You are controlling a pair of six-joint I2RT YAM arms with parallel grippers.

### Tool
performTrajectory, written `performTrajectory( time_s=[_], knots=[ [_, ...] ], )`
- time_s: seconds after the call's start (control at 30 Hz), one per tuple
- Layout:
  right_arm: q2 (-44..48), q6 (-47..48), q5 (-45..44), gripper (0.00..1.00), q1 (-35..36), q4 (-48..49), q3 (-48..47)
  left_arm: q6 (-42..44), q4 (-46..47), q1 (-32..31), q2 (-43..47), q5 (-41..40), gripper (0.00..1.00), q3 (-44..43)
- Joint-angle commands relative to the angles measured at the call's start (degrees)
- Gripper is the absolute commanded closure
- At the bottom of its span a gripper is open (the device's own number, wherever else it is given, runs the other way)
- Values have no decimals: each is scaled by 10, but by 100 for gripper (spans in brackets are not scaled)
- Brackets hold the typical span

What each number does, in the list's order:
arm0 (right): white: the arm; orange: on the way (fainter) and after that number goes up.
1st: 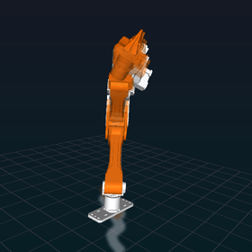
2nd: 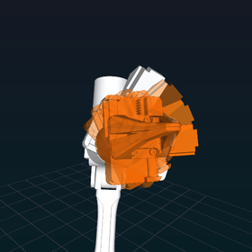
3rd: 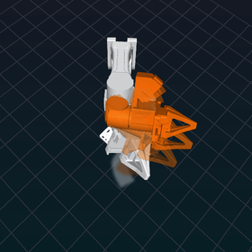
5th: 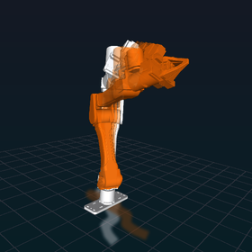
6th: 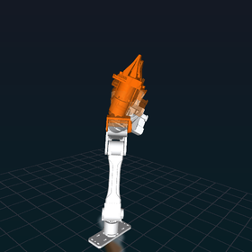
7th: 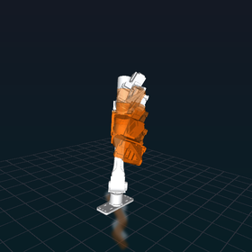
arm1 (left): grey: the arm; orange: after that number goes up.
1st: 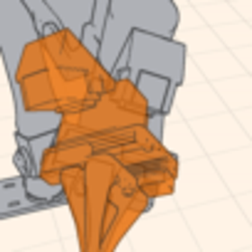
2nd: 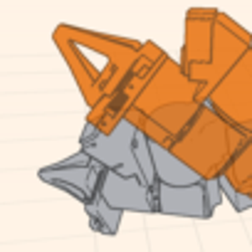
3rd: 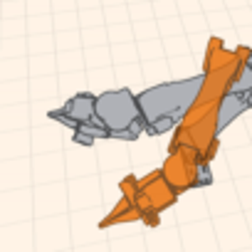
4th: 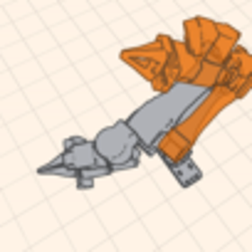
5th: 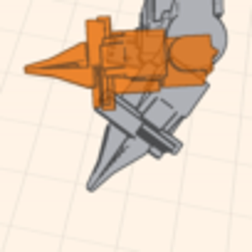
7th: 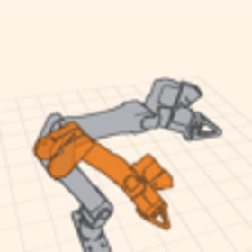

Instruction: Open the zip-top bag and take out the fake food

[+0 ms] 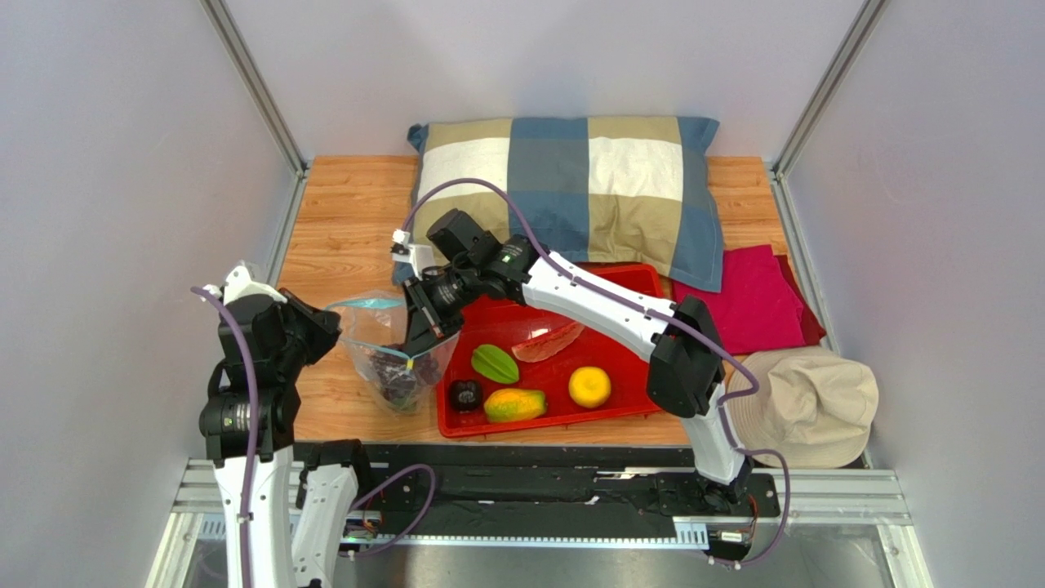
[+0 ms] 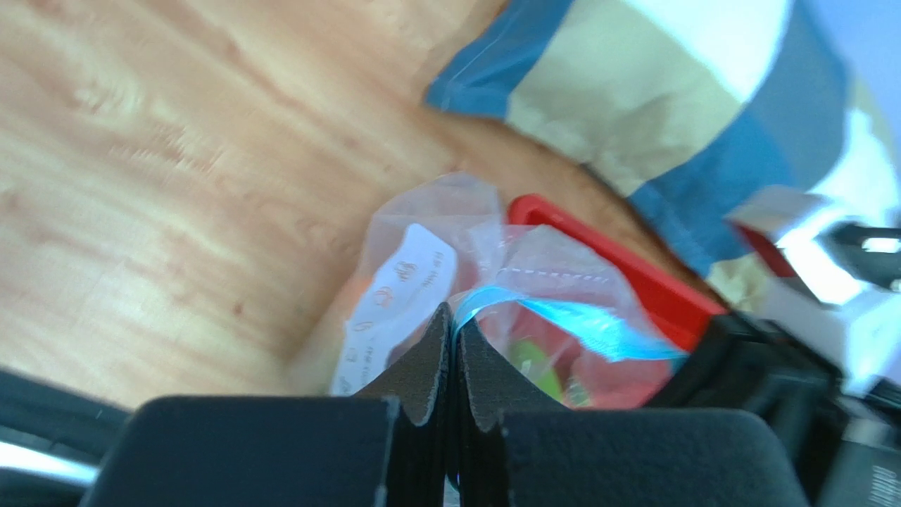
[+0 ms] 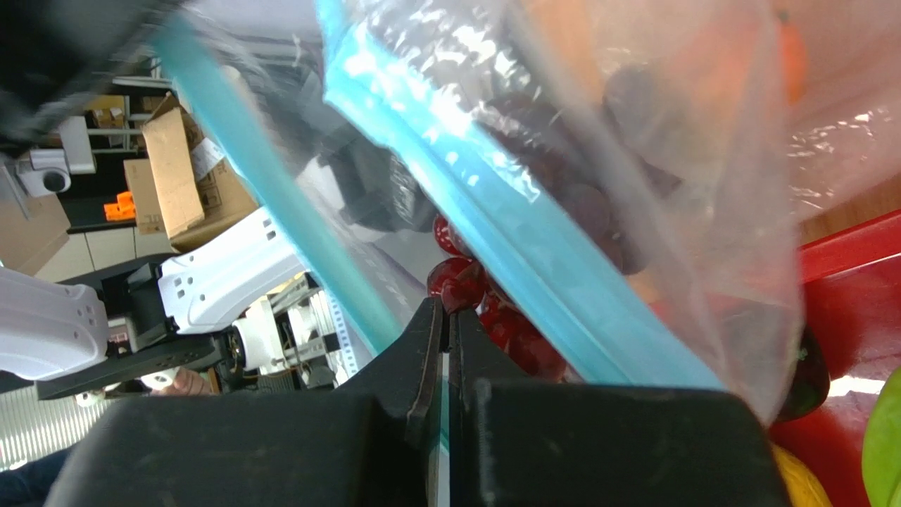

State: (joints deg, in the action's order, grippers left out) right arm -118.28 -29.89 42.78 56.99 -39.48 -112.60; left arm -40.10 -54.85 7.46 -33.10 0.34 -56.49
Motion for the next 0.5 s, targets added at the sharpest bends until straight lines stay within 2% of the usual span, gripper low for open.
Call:
performTrajectory(
  time_s=[0.0, 0.1, 0.17, 0.3, 0.37, 0.47],
  knots=[
    [43, 31, 20, 100, 4, -3, -2, 26, 69, 0, 16, 11, 100, -21],
    [38, 37, 2, 100, 4, -11, -48, 41, 15, -1, 0, 5, 100, 5],
    [17, 27, -11, 100, 0, -10, -111, 42, 3, -1, 5, 33, 100, 30],
    [-28, -12, -28, 100, -13, -6, -228, 24, 0, -1, 98, 44, 100, 97],
    [-41, -38, -22, 100, -18, 17, -270, 18, -3, -1, 115, 41, 100, 97],
    [-33, -72, -17, 100, -22, 47, -262, 1, -17, -1, 91, 29, 100, 89]
  ],
)
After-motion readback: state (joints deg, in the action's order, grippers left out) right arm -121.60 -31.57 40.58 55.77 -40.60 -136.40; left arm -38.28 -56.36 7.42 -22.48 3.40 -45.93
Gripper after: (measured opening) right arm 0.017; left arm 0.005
